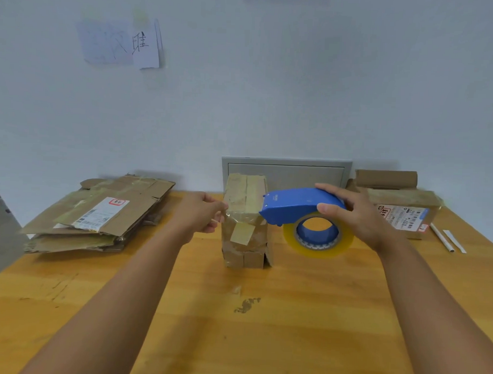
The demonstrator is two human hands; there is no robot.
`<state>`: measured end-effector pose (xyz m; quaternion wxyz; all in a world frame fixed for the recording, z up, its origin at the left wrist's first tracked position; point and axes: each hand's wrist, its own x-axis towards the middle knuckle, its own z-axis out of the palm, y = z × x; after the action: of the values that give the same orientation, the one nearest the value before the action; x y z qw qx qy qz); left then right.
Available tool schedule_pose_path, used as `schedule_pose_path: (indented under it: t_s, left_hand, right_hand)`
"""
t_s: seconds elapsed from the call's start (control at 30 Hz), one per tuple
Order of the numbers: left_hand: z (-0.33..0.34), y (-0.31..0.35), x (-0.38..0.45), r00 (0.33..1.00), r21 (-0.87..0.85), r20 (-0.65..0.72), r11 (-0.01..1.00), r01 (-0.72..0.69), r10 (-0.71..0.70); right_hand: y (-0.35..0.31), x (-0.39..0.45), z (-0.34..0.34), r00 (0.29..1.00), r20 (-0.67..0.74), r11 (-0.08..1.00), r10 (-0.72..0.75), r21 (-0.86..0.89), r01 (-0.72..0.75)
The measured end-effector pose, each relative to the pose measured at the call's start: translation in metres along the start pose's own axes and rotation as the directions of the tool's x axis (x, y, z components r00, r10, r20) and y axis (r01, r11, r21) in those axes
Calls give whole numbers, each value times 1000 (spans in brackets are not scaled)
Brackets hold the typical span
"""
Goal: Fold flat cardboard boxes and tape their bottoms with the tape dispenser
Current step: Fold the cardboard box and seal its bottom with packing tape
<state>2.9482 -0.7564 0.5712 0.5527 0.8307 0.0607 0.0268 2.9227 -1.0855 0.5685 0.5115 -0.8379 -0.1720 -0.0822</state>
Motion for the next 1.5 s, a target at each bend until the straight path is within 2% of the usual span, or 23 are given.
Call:
schedule_pose_path:
  t_s: [0.07, 0.17, 0.23, 0.3, 0.33, 0.37, 0.47, 0.53, 0.63, 0.67, 0.7, 0.77, 0.83, 0.9, 1.03, 1.23, 1.3, 1.37, 1.5]
  left_hand:
    - [-2, 2, 2, 1000, 94, -14, 995, 25, -24]
    - [-3, 1, -1, 997, 411, -72, 911, 35, -6]
    - [4, -9, -7, 969, 513, -186, 857, -47, 164]
    - [18, -22, -20, 868, 447, -271, 853, -269, 416]
    - [27, -26, -28, 827, 404, -279, 841, -361, 489]
    - [36, -29, -36, 812, 359, -266, 835, -416, 519]
    - [52, -32, -50, 822, 186, -223, 851, -492, 524]
    - [52, -32, -48, 827, 130, -203, 851, -508, 525]
    - [44, -32, -35, 830, 206, -132, 834, -512, 542]
    - [42, -34, -30, 832, 316, -97, 810, -495, 546]
    - [42, -37, -26, 825, 477, -65, 744, -468, 561]
    - [46, -40, -21, 765, 721, -6, 533, -443, 644]
    - [52, -40, -17, 728, 771, 91, 415, -483, 679]
    - [58, -41, -12, 725, 791, 133, 368, -488, 676]
    - [64, -40, -8, 680, 783, 21, 411, -467, 733]
    - [63, -43, -4, 618, 772, -37, 415, -482, 786]
    - [56, -42, -3, 630, 768, -56, 436, -468, 775]
    - [50, -42, 0, 645, 778, -6, 409, -477, 764]
    - [46, -41, -1, 688, 809, 60, 368, -458, 723]
  right_hand:
    - [4, -1, 3, 1000, 0, 1000, 7, 15, -7]
    - [8, -3, 4, 1000, -14, 999, 20, 32, -20]
    - [9, -4, 5, 1000, -16, 999, 26, 44, -25]
    - [10, -4, 7, 1000, -18, 998, 23, 55, -22]
    - [11, -4, 8, 1000, -21, 998, 23, 61, -21]
    - [11, -5, 9, 999, -24, 998, 23, 67, -21]
    - [10, -7, 12, 999, -33, 995, 29, 93, -26]
    - [9, -10, 15, 998, -52, 994, 28, 110, -22]
    - [7, -12, 25, 996, -79, 992, 33, 120, -23]
    - [6, -13, 28, 996, -87, 992, 35, 127, -23]
    - [6, -13, 32, 995, -97, 990, 34, 136, -21]
    - [5, -14, 39, 993, -113, 988, 30, 151, -13]
    - [4, -15, 42, 992, -123, 986, 26, 168, -5]
    - [4, -16, 44, 991, -129, 984, 27, 178, -4]
    - [5, -18, 43, 990, -138, 980, 39, 197, -11]
    - [9, -24, 33, 993, -115, 984, 30, 178, -10]
    - [14, -28, 22, 990, -129, 983, 52, 181, -28]
    - [16, -32, 10, 991, -124, 992, 53, 125, -37]
    - [5, -27, 4, 999, -40, 1000, 25, -8, -25]
